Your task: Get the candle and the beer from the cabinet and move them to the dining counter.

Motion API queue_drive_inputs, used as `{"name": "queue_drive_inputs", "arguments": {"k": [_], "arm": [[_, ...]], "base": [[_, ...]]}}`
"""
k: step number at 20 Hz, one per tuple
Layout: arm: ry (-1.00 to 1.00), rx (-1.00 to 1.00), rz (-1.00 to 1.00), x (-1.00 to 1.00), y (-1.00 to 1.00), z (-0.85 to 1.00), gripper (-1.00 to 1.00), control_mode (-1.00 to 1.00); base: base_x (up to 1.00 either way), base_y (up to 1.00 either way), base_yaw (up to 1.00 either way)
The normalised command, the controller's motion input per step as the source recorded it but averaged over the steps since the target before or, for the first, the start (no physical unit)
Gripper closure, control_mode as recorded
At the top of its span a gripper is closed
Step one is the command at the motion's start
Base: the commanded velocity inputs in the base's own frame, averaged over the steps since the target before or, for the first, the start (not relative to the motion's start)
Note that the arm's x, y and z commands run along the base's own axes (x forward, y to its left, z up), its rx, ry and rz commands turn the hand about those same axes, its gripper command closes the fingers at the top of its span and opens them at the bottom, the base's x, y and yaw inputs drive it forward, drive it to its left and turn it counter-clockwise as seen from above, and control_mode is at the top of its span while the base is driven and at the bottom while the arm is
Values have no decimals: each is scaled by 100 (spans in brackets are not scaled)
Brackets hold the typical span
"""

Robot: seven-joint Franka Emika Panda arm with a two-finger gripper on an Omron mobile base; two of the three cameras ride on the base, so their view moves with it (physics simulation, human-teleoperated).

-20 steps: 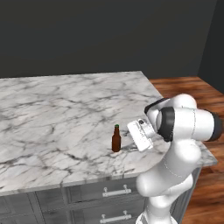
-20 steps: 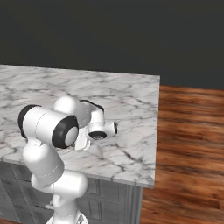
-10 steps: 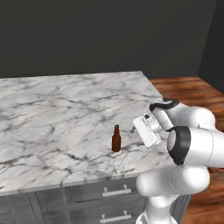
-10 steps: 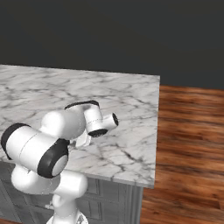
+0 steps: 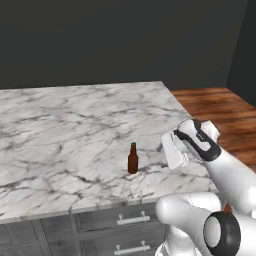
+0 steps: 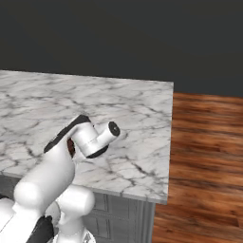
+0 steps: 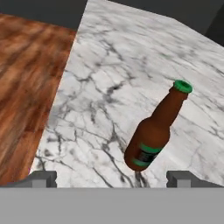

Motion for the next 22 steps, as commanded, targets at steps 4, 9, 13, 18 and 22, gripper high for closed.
{"name": "queue_drive_inputs", "arguments": {"k": [4, 9, 13, 18, 22], "arm": [[-2, -8, -27, -53, 0, 34, -100, -100], [-2, -7, -29, -39, -1, 44, -100, -100], [0, -1, -29, -25, -3, 55, -100, -100], [1, 0, -24, -34, -12, 51, -100, -100], [-3, -2, -14, -45, -9, 33, -100, -100]], "base": [[0, 0, 0], [0, 0, 0], [0, 0, 0], [0, 0, 0], [0, 0, 0]]}}
